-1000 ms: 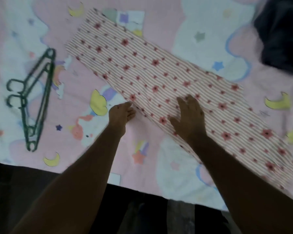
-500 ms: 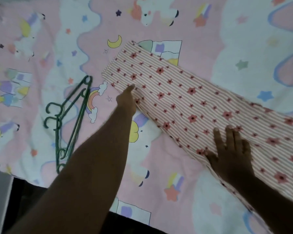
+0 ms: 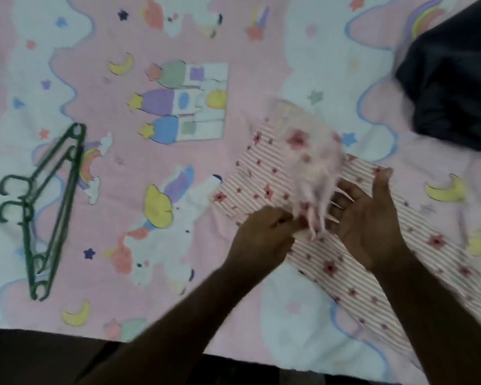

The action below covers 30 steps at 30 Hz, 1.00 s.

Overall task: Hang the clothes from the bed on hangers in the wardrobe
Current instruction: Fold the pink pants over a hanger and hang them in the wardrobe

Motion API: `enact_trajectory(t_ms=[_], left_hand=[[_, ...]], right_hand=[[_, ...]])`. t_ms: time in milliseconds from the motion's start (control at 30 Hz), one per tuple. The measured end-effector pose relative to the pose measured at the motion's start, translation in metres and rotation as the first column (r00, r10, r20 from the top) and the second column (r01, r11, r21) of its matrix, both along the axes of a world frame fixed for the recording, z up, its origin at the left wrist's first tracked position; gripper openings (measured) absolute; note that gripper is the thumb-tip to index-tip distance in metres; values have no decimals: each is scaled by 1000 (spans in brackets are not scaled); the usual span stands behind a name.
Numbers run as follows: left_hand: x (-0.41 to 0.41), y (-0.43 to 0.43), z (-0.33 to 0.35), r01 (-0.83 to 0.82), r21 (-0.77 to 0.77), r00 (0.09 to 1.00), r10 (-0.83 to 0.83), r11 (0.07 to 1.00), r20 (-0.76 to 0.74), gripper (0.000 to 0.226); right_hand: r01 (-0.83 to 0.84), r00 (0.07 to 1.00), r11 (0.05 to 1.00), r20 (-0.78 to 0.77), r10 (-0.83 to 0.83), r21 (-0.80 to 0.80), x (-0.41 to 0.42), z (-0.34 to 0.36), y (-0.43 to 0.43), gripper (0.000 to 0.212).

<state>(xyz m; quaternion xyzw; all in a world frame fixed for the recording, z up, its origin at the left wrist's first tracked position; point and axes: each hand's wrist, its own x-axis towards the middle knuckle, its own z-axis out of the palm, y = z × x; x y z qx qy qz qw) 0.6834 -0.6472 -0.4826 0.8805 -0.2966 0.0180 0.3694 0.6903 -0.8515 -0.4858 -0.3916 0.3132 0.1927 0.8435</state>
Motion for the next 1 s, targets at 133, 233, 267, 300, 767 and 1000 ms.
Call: enact_trajectory(t_ms=[133, 233, 267, 300, 767, 1000], left_hand=[[-83, -7, -50, -90, 89, 993, 96, 992, -65, 21], [-111, -11, -56, -309, 205, 934, 337, 929, -116, 24], [-114, -17, -50, -373, 213, 903, 406, 903, -141, 25], [-122, -24, -45, -418, 222, 869, 458, 881, -185, 27], [-137, -135, -7, -931, 308, -276, 172, 196, -946, 41], [-138, -146, 8, -935, 308, -299, 76, 176, -951, 41]], right_hand=[[235, 970, 953, -110, -217, 193, -43, -3, -34, 86], [351, 932, 895, -200, -304, 274, -65, -11, -42, 78], [370, 924, 883, -211, -319, 290, -67, -10, -41, 78], [382, 920, 878, -214, -329, 290, -73, -10, -45, 81], [-115, 966, 916, -259, 13, -383, -82, 7, -96, 16], [-126, 986, 962, -134, 96, -242, -85, 44, -89, 25]])
